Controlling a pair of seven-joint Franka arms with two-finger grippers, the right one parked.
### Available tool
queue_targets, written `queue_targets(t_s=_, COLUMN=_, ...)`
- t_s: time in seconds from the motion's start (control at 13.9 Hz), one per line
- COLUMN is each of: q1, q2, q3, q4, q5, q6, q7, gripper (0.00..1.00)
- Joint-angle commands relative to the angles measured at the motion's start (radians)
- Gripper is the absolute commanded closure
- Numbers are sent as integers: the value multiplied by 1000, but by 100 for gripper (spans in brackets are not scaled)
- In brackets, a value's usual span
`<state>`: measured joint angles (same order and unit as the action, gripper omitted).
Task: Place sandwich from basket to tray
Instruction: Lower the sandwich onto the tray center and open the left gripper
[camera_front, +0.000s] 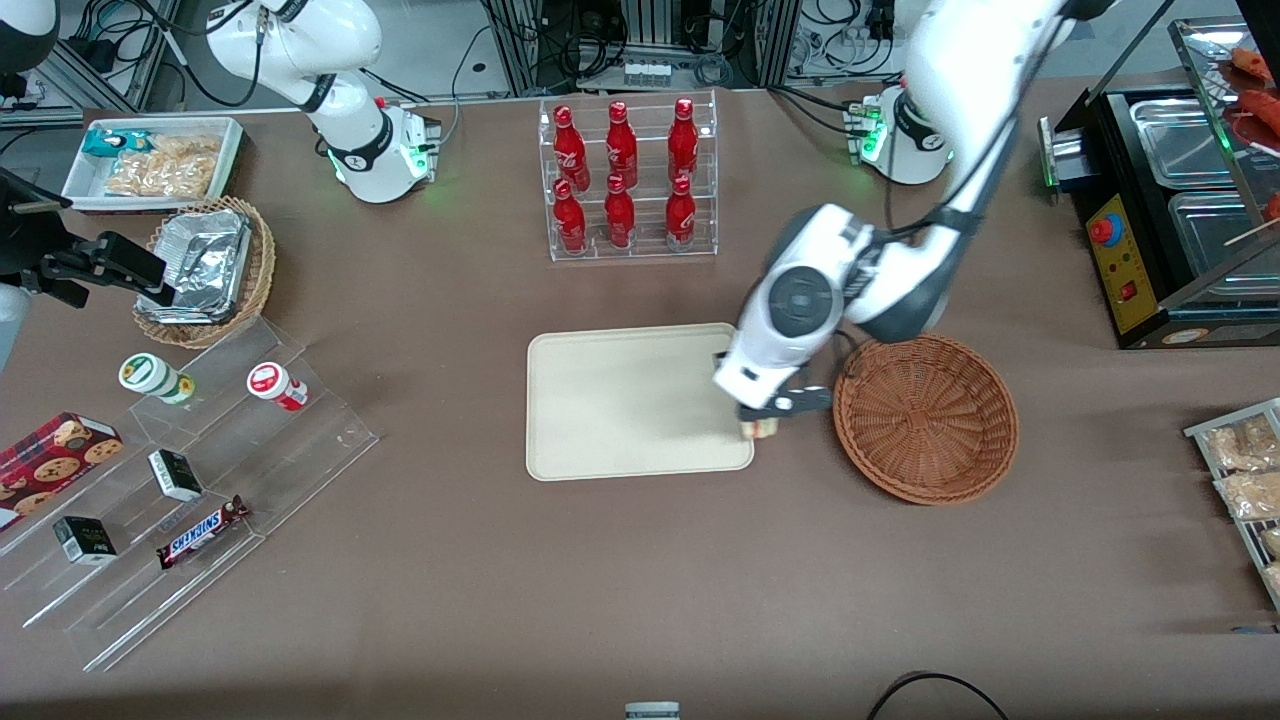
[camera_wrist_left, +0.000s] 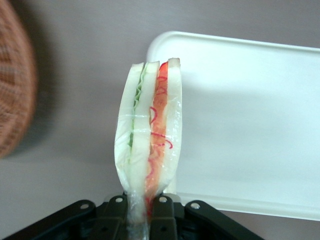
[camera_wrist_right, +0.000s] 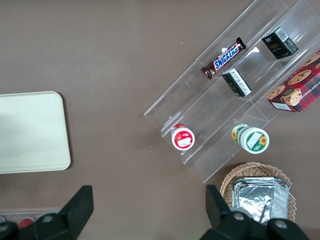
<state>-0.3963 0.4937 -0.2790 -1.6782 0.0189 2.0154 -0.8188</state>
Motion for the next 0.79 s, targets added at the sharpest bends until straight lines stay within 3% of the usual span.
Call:
queue_targets(t_s=0.0, q1=-61, q2=58, q3=7, q4=81, q5=10, q6=37, q7=-52, gripper=95)
queue_targets(t_s=0.36, q1=-174, q2=159, q3=18, q4=156, q5=24, q6=171, q7=-129, gripper=95)
queue_targets(t_s=0.58, q1=-205, q2=235, q3=23, q4=224, q5=158, q6=168, q7=-248, gripper=95)
queue_targets(t_s=0.72, q1=-207, q2=258, q3=21, q4=238, q5=188, q6=164, q7=-270, gripper=95)
